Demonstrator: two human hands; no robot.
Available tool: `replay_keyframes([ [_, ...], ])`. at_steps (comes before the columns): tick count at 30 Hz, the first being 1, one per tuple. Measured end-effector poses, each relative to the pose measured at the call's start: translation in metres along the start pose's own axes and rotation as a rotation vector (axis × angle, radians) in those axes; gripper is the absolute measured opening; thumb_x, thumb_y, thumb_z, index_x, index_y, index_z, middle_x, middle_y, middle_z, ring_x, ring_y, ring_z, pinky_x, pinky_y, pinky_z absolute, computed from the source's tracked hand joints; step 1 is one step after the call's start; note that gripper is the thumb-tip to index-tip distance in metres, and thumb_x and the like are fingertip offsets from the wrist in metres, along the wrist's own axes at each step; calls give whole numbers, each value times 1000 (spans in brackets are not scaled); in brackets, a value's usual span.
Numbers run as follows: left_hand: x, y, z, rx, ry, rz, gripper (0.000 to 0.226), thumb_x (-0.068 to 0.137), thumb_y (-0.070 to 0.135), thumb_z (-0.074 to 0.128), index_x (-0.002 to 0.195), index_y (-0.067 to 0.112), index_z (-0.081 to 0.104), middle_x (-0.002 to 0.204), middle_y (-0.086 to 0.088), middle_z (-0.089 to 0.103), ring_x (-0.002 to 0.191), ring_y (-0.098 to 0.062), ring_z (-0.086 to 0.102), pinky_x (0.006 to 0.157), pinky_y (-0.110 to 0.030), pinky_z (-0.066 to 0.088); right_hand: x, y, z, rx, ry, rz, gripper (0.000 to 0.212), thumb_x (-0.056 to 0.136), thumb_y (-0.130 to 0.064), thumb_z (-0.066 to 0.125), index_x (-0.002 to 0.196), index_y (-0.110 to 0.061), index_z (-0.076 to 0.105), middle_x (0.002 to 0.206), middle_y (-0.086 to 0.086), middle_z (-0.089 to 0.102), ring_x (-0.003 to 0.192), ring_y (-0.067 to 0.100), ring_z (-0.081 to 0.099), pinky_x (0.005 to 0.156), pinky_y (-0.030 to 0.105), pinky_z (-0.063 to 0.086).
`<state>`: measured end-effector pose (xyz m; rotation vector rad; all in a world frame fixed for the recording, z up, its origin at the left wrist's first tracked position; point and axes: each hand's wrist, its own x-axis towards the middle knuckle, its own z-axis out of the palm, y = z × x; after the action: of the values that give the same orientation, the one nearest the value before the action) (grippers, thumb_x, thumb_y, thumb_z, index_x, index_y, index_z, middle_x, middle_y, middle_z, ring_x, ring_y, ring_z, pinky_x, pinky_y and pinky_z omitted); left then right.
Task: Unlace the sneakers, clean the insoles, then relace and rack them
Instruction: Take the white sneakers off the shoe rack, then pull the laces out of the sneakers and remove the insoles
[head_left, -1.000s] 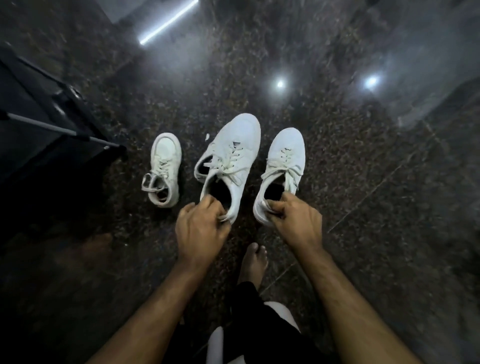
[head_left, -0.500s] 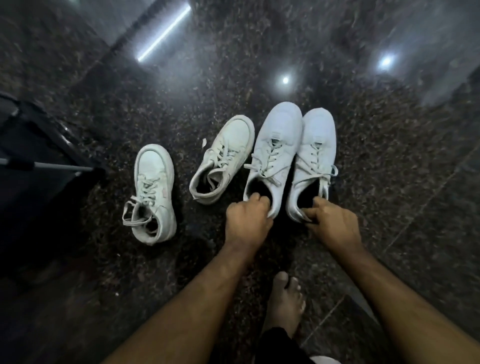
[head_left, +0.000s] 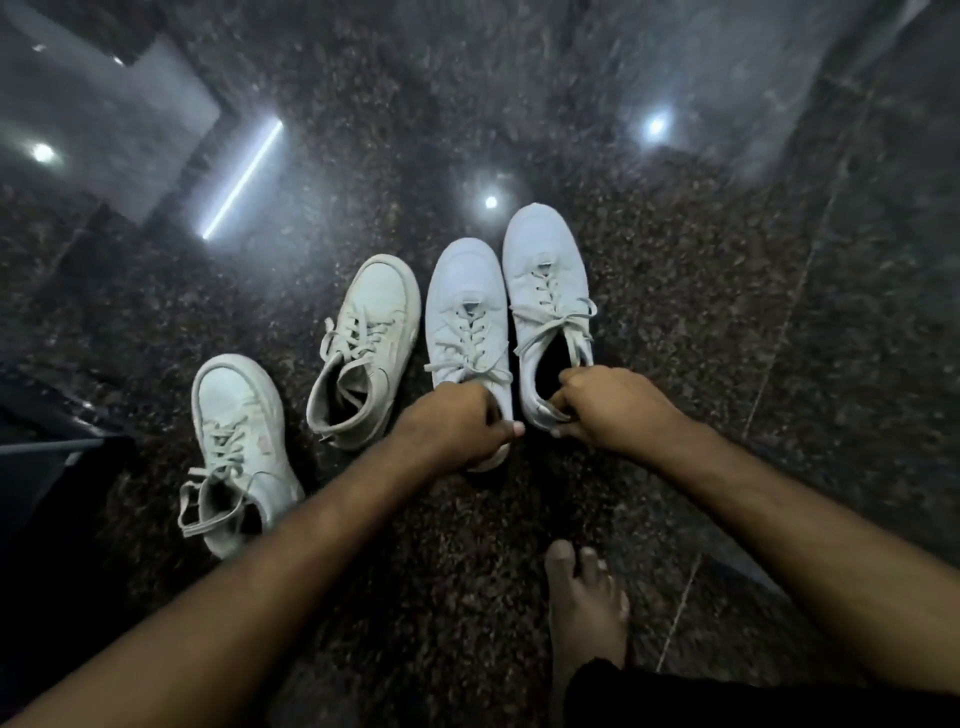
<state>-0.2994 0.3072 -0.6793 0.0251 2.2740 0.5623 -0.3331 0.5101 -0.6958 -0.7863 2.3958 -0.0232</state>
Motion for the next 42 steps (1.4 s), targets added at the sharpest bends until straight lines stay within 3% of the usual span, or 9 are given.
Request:
replay_keyframes([
  [3,-14,-4,0,31,-70,102,37,91,51,64,90,14,69,90,-5,69,89,-24,65,75,-33,51,-8,-7,12,32,32,11,25,87,-43,63,79,-23,51,88,-5,48,89,25,63,61,33,34],
  [7,-37,-5,10,94,-78,118,46,87,45,71,119,13,62,114,-9,58,106,-30,61,91,-43,51,-16,-21,19,74,57,83,16,83,-32,64,84,-22,53,93,1,56,90,31,64,61,35,38],
  [14,-25,16,24,560,97,114,32,101,27,46,128,11,54,127,-12,60,113,-34,64,77,-40,44,-32,-27,17,19,-70,-63,26,93,-46,56,99,-22,63,103,-1,57,96,24,62,65,33,42],
  [17,-33,12,27,642,114,120,30,101,26,44,124,13,59,124,-8,65,110,-31,66,81,-39,45,-39,-24,4,141,-26,-12,34,93,-57,52,99,-27,66,100,-6,68,96,19,65,67,29,43],
  [23,-45,-20,28,498,312,153,23,95,36,53,107,18,61,110,-4,65,104,-30,63,77,-39,49,-24,-8,-28,459,551,141,18,86,-43,70,91,-26,66,84,-13,59,75,7,55,67,28,44],
  [27,-46,-5,27,75,396,220,20,96,40,59,102,21,58,104,1,60,97,-24,60,76,-39,48,-8,6,-22,428,556,218,19,84,-30,73,91,-26,56,92,-7,54,80,14,54,74,35,48],
  [32,-50,15,35,-158,451,286,20,94,35,63,110,24,60,102,6,59,93,-17,59,77,-41,51,-11,14,5,484,521,266,11,85,-24,69,93,-26,61,94,-7,65,88,16,62,78,39,53],
  [37,-30,23,56,247,308,479,41,91,33,63,130,19,59,130,-2,55,118,-26,51,92,-46,48,-14,17,22,505,606,233,19,84,-27,73,96,-23,59,94,-7,56,84,12,55,74,32,46],
  [42,-25,15,70,577,393,535,27,84,32,42,95,16,61,94,-4,62,96,-27,60,85,-41,46,-8,10,27,517,642,188,18,82,-32,73,91,-24,59,87,-9,60,79,10,57,72,31,48],
])
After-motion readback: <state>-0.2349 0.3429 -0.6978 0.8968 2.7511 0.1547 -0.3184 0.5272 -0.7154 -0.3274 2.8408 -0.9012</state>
